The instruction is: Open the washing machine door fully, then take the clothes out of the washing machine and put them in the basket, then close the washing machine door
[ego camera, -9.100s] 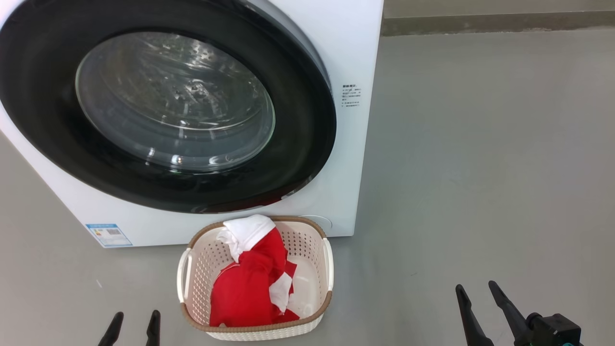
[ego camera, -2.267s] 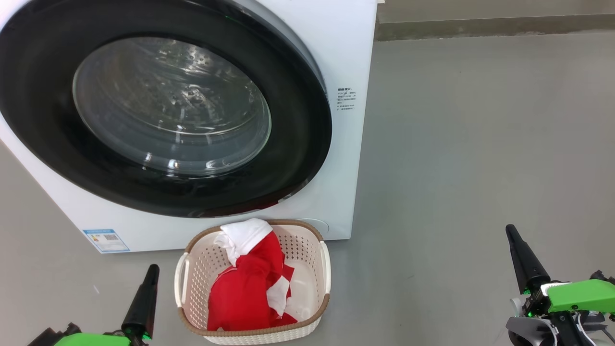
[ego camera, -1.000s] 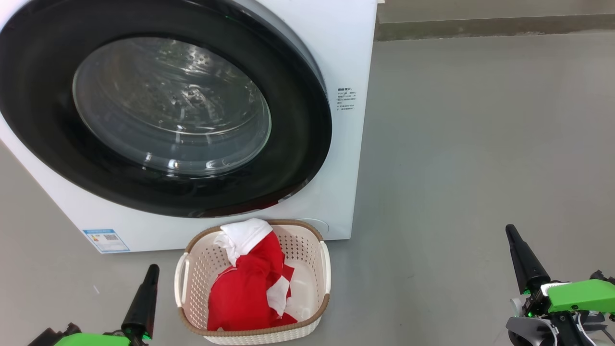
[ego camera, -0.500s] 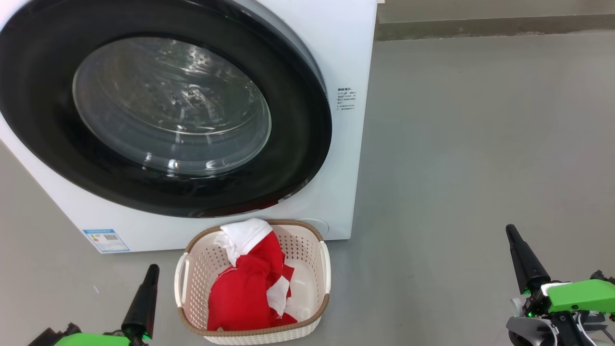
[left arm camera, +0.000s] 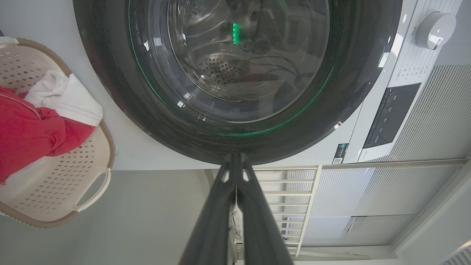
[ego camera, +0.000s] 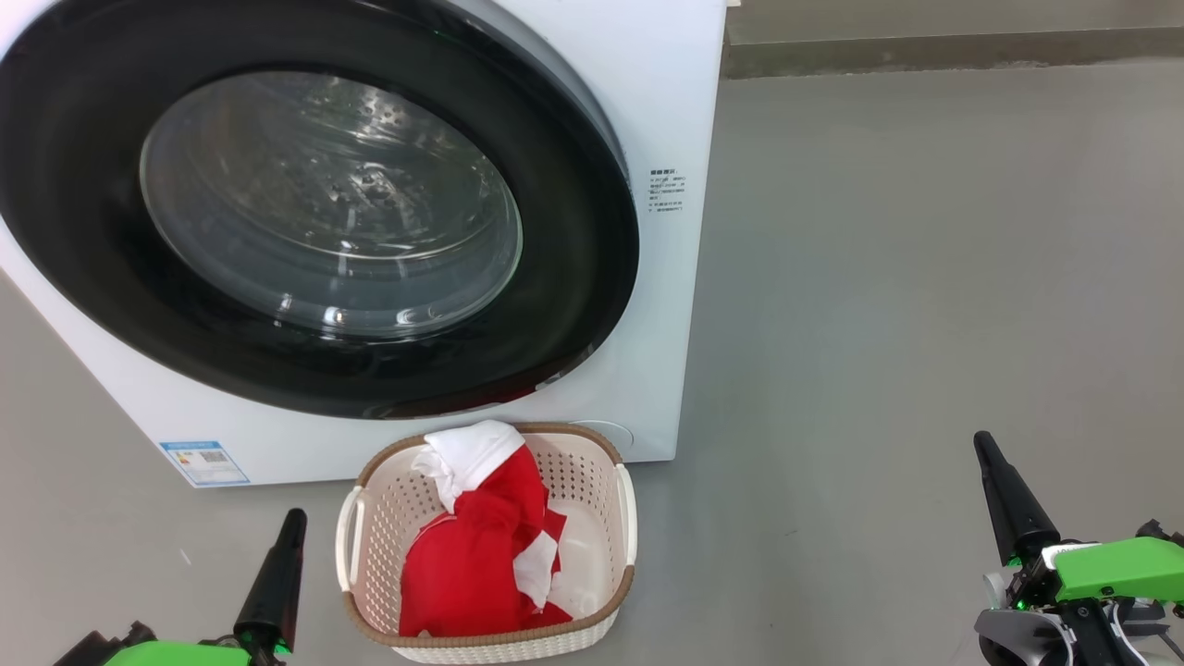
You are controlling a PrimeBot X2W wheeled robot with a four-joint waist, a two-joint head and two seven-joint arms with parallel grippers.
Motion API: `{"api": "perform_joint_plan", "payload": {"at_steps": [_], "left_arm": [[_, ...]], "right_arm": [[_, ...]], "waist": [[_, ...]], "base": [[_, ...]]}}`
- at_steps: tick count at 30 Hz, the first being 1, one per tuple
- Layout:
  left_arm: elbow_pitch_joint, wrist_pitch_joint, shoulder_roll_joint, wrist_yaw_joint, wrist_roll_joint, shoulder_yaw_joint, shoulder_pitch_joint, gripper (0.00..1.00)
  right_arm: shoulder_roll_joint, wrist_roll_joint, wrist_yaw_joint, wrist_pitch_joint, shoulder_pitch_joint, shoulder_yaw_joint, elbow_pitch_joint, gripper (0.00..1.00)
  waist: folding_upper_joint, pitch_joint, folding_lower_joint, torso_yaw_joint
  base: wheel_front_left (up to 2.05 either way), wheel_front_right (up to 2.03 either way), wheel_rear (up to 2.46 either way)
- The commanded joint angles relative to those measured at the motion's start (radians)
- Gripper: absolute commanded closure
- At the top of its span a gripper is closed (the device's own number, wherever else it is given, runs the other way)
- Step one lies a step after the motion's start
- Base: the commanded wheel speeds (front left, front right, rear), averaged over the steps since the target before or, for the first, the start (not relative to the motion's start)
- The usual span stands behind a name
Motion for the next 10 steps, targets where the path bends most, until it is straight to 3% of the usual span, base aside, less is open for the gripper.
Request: {"api": "perform_joint_plan", "payload": {"at_steps": [1, 10], "left_arm": [[-0.026, 0.003, 0.011, -0.007, -0.007, 0.034, -0.039, 1.0], [-0.026, 0.003, 0.011, -0.007, -0.007, 0.034, -0.039, 1.0]], "right_arm": [[-0.008, -0.005, 0.001, 0.004, -0.044, 0.016, -0.028, 1.0], [-0.007, -0.006, 0.001, 0.004, -0.044, 0.016, -0.028, 1.0]], "waist": [[0.0, 0.0, 0.0, 0.0], [0.0, 0.0, 0.0, 0.0]], "base": [[0.0, 0.0, 0.0], [0.0, 0.0, 0.0]]}}
